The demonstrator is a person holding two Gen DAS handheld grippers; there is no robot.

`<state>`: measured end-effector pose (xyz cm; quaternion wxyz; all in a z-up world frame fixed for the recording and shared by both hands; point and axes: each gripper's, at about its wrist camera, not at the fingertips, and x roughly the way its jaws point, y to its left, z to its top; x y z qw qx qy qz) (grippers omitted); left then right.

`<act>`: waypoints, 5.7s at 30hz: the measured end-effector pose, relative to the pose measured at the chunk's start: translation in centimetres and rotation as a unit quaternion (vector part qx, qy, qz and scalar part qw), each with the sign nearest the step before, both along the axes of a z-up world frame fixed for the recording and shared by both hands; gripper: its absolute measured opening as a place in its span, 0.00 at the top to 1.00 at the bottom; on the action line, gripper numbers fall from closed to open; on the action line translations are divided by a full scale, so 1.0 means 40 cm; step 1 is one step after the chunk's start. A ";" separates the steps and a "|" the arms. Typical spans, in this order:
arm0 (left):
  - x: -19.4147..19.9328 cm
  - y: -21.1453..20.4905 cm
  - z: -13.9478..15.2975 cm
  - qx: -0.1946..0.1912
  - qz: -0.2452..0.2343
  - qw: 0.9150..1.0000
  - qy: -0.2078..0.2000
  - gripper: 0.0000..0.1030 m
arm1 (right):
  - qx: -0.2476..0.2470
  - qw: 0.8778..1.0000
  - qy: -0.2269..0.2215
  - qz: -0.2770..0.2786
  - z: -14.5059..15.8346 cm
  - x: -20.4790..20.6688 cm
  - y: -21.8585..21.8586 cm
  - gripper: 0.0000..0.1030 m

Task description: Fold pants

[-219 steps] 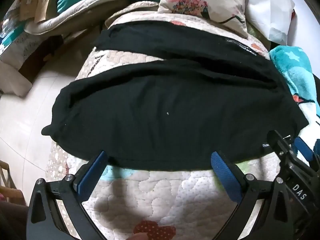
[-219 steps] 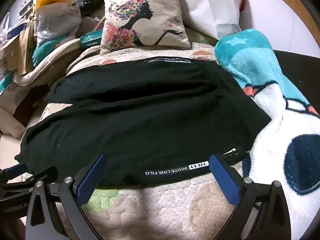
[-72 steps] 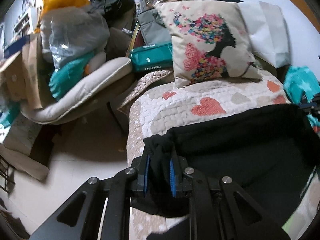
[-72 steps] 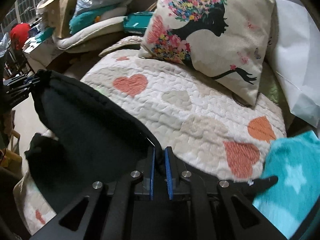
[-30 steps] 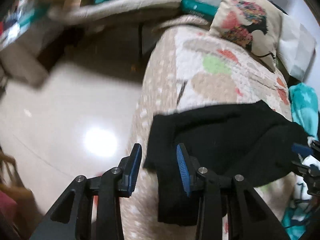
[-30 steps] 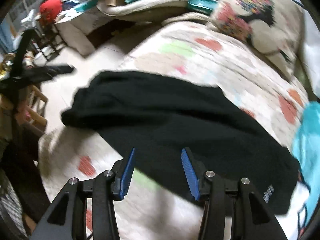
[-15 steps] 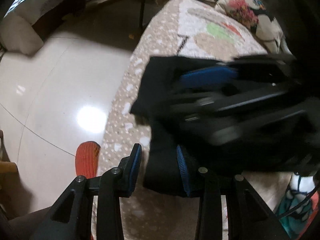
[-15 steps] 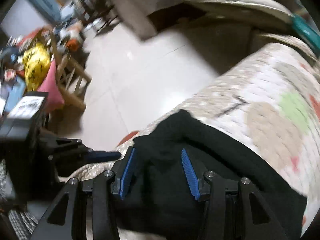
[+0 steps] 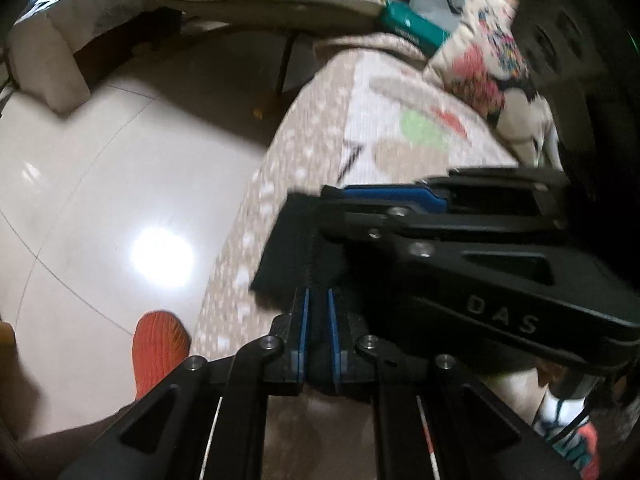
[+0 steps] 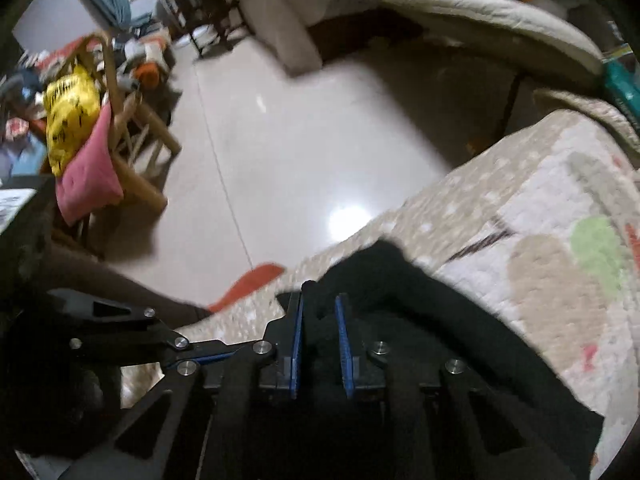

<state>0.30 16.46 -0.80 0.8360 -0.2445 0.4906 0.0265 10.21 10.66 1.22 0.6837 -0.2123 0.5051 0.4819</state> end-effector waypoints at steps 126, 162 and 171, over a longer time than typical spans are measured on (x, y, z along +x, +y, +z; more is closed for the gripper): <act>0.011 0.086 -0.117 -0.094 0.131 0.986 0.036 0.56 | -0.004 0.947 -0.005 -0.322 0.025 0.008 -0.565 0.33; 0.043 0.051 -0.195 -0.125 0.146 0.980 0.049 0.64 | -0.114 0.993 0.032 0.004 -0.151 0.155 0.089 0.35; 0.045 0.043 -0.156 -0.143 0.125 0.982 0.022 0.85 | -0.091 0.995 0.050 0.005 -0.125 0.134 0.071 0.72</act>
